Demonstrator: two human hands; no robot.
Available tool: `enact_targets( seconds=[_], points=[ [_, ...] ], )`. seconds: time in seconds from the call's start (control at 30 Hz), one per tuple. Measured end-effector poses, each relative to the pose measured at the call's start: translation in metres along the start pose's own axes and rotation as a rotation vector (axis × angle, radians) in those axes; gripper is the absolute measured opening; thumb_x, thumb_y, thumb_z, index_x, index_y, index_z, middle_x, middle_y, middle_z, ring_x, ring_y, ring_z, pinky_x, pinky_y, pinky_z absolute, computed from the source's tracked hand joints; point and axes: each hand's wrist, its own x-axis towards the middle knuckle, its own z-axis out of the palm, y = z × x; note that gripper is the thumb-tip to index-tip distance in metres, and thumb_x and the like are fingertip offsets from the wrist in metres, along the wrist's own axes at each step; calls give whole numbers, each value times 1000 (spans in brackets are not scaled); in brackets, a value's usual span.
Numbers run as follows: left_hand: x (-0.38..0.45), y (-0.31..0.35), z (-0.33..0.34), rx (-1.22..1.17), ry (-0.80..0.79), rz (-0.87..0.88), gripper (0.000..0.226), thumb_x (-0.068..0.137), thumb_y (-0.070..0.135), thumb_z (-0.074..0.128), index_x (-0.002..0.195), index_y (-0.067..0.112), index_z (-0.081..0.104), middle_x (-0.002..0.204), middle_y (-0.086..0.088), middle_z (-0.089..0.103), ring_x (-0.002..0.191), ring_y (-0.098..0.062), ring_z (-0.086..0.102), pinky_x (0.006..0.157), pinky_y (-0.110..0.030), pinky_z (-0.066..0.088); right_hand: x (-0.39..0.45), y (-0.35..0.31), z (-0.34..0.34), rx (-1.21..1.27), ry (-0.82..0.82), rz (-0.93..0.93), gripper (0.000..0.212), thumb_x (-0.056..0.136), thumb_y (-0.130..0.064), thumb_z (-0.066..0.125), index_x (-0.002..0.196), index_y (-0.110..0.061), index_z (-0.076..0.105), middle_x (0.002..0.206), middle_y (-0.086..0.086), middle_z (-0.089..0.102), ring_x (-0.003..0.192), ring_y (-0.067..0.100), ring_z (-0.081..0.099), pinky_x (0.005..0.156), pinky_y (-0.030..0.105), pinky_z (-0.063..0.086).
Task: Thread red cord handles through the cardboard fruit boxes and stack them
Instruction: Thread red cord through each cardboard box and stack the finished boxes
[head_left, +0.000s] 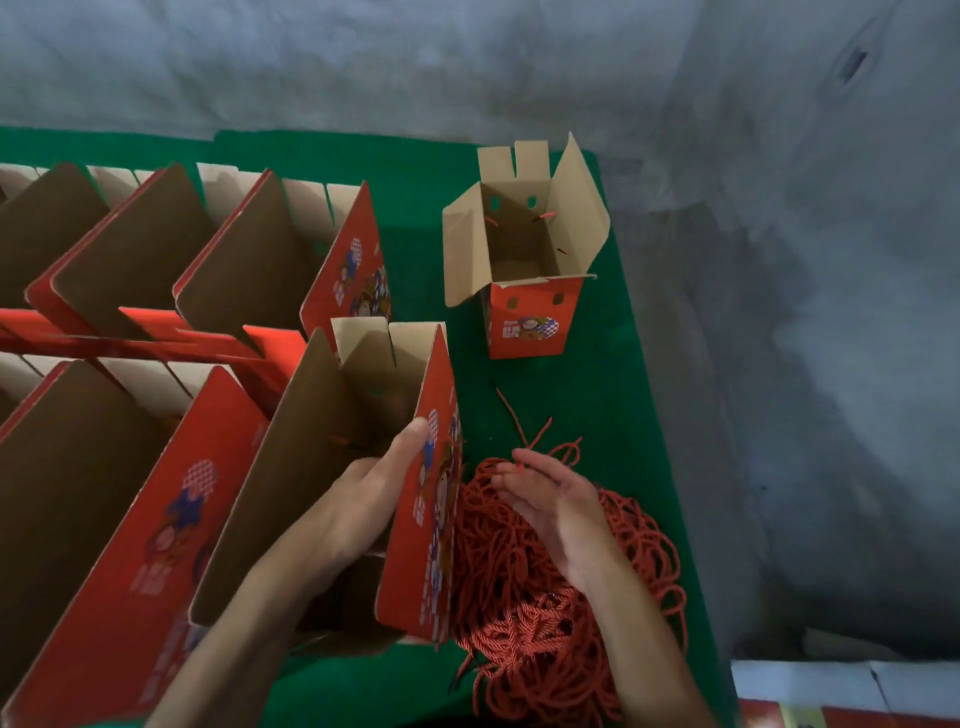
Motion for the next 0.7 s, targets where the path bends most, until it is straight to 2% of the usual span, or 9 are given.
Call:
enact_targets(
  seconds=[0.07, 0.17, 0.23, 0.4, 0.47, 0.53, 0.6, 0.7],
  points=[
    [5, -6, -2, 6, 36, 0, 90, 85, 87, 31, 144, 21, 52, 141, -10, 58, 130, -34, 55, 112, -56, 41, -8, 10, 5, 118, -37, 68, 53, 77, 8, 79, 127, 8, 62, 116, 29, 72, 100, 36, 75, 84, 32, 62],
    [12, -17, -8, -38, 18, -12, 92, 80, 93, 35, 141, 27, 55, 139, -4, 61, 129, -29, 57, 111, -54, 43, -20, 22, 9, 221, -112, 211, 36, 81, 8, 78, 117, 8, 73, 111, 28, 73, 95, 32, 76, 80, 32, 63],
    [16, -22, -12, -68, 2, -33, 92, 78, 94, 37, 141, 29, 55, 139, -3, 61, 128, -27, 58, 111, -53, 44, -24, 30, 13, 200, -147, 250, 34, 84, 6, 78, 117, 7, 73, 112, 27, 73, 96, 31, 76, 82, 33, 63],
    [19, -25, -13, -94, -30, -14, 91, 77, 94, 38, 141, 31, 54, 141, -2, 60, 128, -25, 59, 108, -48, 46, -26, 43, 22, 63, -157, 230, 55, 76, 4, 85, 127, 8, 63, 118, 29, 70, 98, 36, 73, 86, 36, 61],
    [17, -24, -11, -101, -28, -21, 94, 75, 95, 39, 140, 30, 56, 137, -2, 63, 125, -26, 61, 104, -46, 49, -26, 46, 24, -4, -165, 219, 50, 77, 5, 85, 123, 9, 67, 122, 30, 69, 100, 38, 73, 86, 36, 61],
    [16, -24, -10, -106, -23, -14, 94, 76, 94, 39, 142, 29, 54, 140, -3, 60, 129, -27, 58, 106, -47, 48, -27, 48, 23, -69, -182, 206, 44, 77, 1, 86, 117, 10, 70, 120, 29, 70, 99, 37, 74, 85, 34, 62],
    [16, -24, -10, -111, -16, 0, 93, 78, 93, 38, 144, 29, 51, 146, -3, 56, 133, -26, 54, 111, -49, 44, -28, 47, 22, -145, -171, 177, 41, 75, -6, 88, 111, 8, 74, 110, 29, 73, 93, 34, 75, 84, 33, 62],
    [15, -24, -9, -119, -8, -21, 101, 70, 99, 40, 142, 29, 54, 143, -3, 58, 131, -27, 55, 110, -50, 45, -31, 46, 21, -270, -129, 98, 26, 80, -13, 86, 101, 2, 79, 96, 27, 76, 79, 29, 76, 75, 32, 64]
  ],
)
